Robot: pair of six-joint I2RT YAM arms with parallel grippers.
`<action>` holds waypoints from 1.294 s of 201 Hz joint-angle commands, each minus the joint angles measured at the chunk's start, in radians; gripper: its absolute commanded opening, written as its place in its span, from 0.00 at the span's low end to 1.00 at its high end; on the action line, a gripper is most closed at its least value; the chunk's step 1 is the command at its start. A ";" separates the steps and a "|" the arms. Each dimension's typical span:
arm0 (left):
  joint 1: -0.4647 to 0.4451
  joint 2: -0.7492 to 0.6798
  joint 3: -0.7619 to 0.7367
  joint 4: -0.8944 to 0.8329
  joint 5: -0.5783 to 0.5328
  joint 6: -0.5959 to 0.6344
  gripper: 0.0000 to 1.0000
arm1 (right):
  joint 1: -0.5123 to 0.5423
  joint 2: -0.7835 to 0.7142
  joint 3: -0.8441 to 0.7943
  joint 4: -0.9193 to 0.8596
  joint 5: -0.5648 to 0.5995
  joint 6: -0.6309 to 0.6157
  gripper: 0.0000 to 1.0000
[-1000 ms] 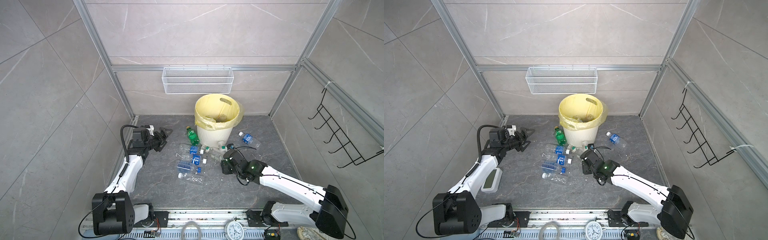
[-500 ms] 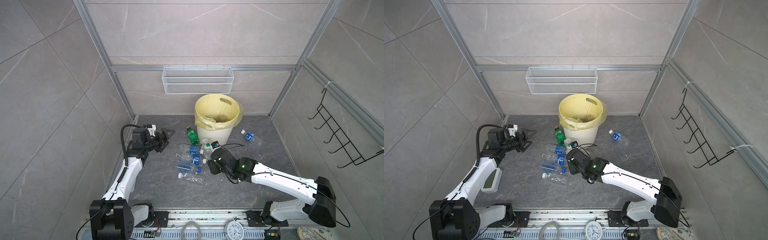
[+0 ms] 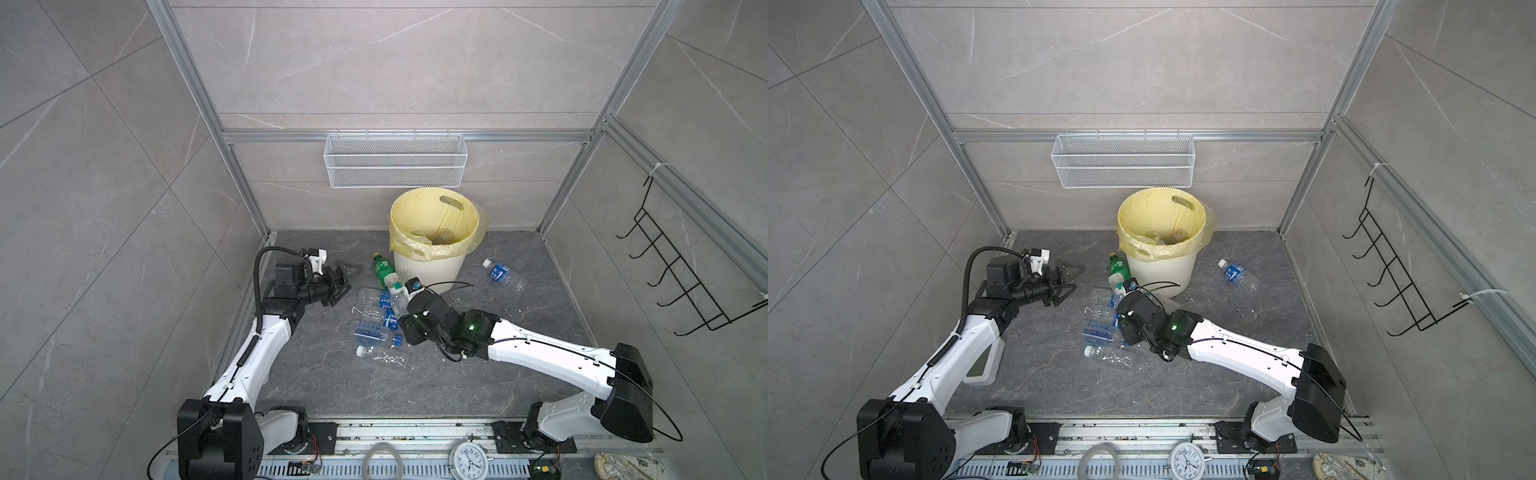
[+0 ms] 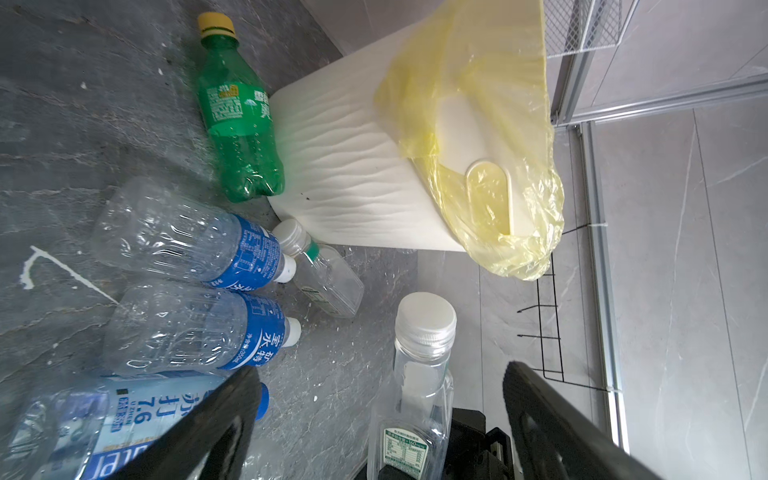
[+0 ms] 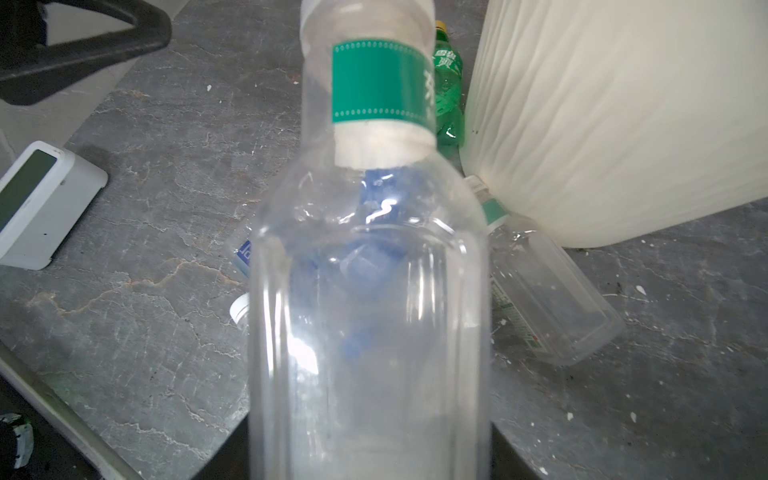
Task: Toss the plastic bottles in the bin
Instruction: 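Lift the clear bottle and carry it toward the left gripper, then close the left gripper on the bottle's white cap while the right opens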
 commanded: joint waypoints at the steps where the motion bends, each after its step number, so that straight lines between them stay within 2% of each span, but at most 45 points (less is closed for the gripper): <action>1: -0.035 0.019 0.041 0.032 0.021 0.030 0.90 | 0.014 0.022 0.047 0.030 -0.017 -0.033 0.50; 48: -0.118 0.061 0.086 0.035 -0.030 0.041 0.74 | 0.032 0.050 0.086 0.060 -0.043 -0.056 0.50; 89: -0.153 0.079 0.093 0.040 -0.065 0.043 0.62 | 0.041 0.081 0.105 0.094 -0.069 -0.057 0.50; 156: -0.158 0.069 0.087 0.040 -0.104 0.035 0.26 | 0.044 0.087 0.104 0.117 -0.075 -0.057 0.51; 174: -0.158 0.062 0.092 0.036 -0.108 0.037 0.20 | 0.045 0.090 0.100 0.119 -0.074 -0.053 0.56; 189: -0.159 0.055 0.095 0.025 -0.120 0.045 0.18 | 0.045 0.090 0.096 0.121 -0.073 -0.049 0.62; 210: -0.158 0.054 0.112 -0.014 -0.149 0.069 0.17 | 0.045 0.078 0.085 0.123 -0.069 -0.046 0.74; 260: -0.158 0.061 0.167 -0.086 -0.188 0.100 0.12 | 0.045 0.041 0.046 0.131 -0.041 -0.052 0.89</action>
